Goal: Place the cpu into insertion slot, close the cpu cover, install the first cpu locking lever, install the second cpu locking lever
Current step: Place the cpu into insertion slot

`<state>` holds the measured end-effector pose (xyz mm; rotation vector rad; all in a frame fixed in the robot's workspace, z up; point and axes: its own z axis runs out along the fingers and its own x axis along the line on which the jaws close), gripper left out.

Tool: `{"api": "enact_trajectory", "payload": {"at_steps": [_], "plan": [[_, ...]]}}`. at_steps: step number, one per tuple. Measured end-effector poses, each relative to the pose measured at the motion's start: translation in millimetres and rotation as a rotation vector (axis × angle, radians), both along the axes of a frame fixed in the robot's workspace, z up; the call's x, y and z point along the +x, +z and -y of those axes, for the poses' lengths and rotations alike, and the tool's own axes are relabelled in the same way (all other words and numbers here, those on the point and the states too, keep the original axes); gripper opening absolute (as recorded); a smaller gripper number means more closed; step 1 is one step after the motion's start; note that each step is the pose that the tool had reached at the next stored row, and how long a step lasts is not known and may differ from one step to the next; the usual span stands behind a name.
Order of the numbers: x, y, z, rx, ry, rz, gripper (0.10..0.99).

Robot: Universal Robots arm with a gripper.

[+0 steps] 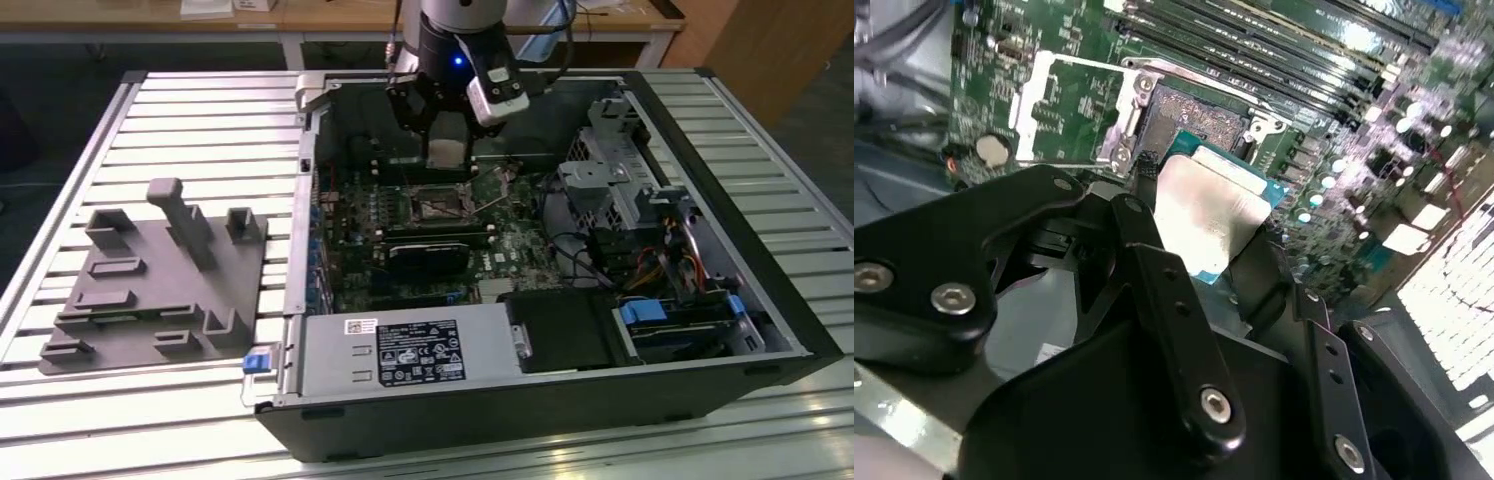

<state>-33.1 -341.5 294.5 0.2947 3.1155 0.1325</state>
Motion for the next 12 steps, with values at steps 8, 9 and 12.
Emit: {"api": "enact_trajectory", "payload": {"at_steps": [8,9,12], "plan": [[0.0,-3.6,0.0,-0.003,-0.146,0.0,0.541],[0.0,-3.9,0.0,-0.003,-0.164,0.0,0.541],[0.0,-5.2,0.0,-0.004,-0.236,0.0001,0.541]]}}
